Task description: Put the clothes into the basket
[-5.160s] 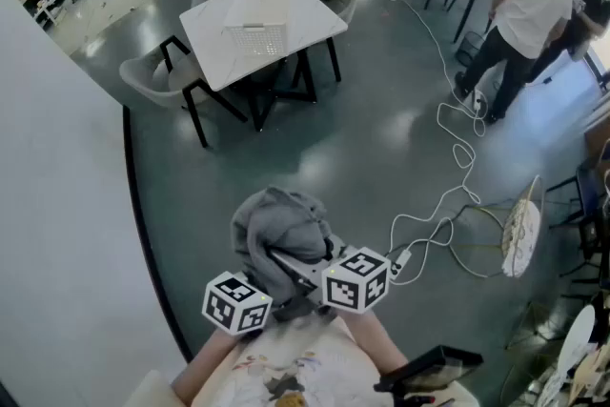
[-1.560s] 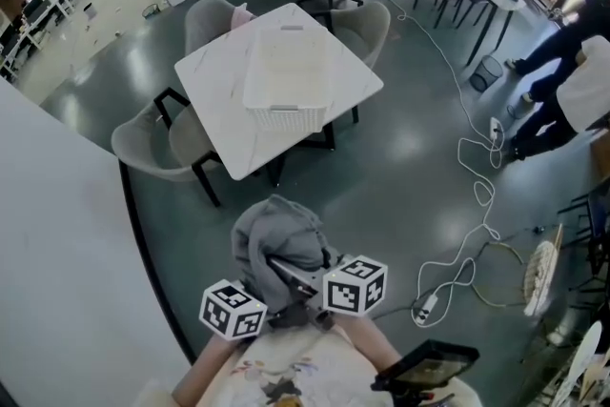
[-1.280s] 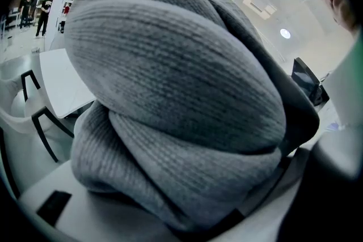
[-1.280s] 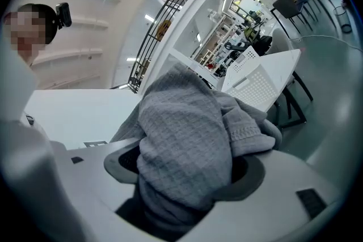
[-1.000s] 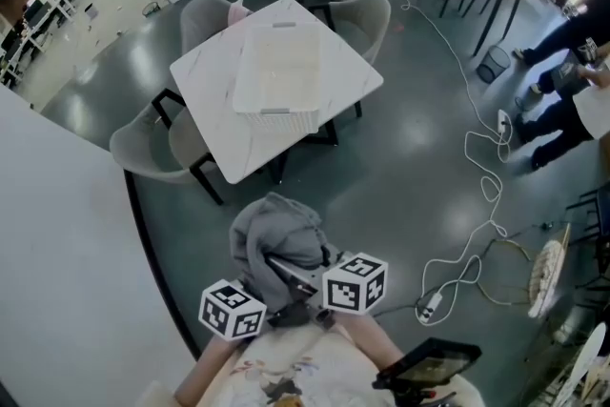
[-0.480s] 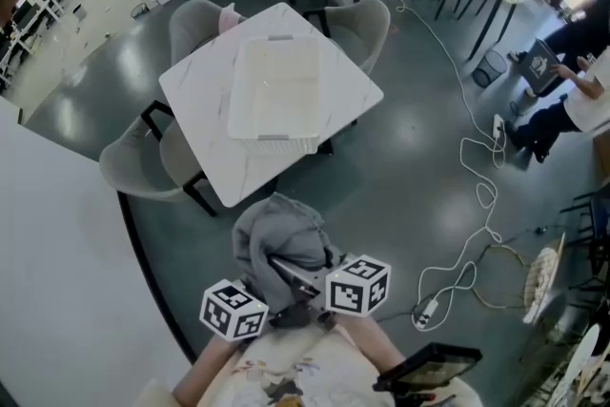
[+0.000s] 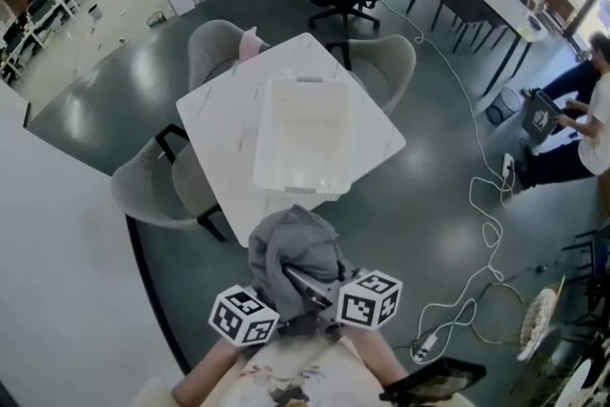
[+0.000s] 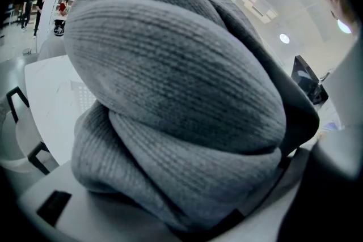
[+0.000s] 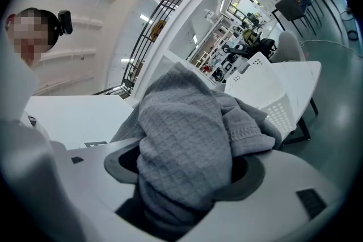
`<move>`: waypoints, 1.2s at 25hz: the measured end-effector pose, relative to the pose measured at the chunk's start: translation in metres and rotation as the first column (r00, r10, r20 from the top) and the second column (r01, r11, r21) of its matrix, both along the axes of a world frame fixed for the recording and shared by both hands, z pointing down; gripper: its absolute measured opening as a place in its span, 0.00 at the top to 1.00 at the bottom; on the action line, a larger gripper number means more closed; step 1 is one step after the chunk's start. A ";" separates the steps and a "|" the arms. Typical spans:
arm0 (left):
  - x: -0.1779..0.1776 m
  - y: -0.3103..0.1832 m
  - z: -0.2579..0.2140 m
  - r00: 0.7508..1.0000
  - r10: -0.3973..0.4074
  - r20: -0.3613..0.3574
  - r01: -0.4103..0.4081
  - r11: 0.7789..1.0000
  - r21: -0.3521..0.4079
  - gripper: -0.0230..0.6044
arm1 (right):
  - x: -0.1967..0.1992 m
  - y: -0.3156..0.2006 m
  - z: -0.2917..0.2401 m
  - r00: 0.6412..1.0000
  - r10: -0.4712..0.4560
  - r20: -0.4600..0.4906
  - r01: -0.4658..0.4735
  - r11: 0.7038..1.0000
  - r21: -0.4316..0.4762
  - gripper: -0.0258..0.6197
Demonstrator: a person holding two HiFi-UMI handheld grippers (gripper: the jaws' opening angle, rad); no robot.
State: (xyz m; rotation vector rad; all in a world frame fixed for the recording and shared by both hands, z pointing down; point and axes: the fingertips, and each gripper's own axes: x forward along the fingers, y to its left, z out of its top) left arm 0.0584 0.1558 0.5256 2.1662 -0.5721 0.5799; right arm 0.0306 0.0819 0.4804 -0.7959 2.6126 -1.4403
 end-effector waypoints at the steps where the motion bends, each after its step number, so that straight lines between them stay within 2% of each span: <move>1: -0.004 -0.007 -0.003 1.000 -0.001 -0.005 0.001 1.000 0.007 0.52 | -0.004 -0.007 -0.004 1.000 -0.001 -0.002 0.001 1.000 0.007 0.46; 11: -0.040 -0.089 -0.025 0.999 0.045 -0.015 -0.044 0.998 0.051 0.52 | -0.038 -0.088 -0.031 0.999 0.045 -0.002 -0.045 0.998 0.039 0.46; 14: -0.052 -0.102 -0.027 0.998 0.063 -0.020 -0.062 0.997 0.041 0.52 | -0.048 -0.102 -0.028 0.998 0.056 -0.012 -0.056 0.998 0.024 0.46; 22: -0.080 -0.146 -0.045 0.990 0.137 -0.038 -0.133 0.987 0.095 0.52 | -0.070 -0.145 -0.049 0.992 0.129 0.016 -0.130 0.990 0.063 0.46; 30: -0.085 -0.165 -0.049 0.983 0.179 -0.050 -0.172 0.978 0.117 0.52 | -0.073 -0.164 -0.054 0.985 0.173 0.016 -0.173 0.981 0.090 0.46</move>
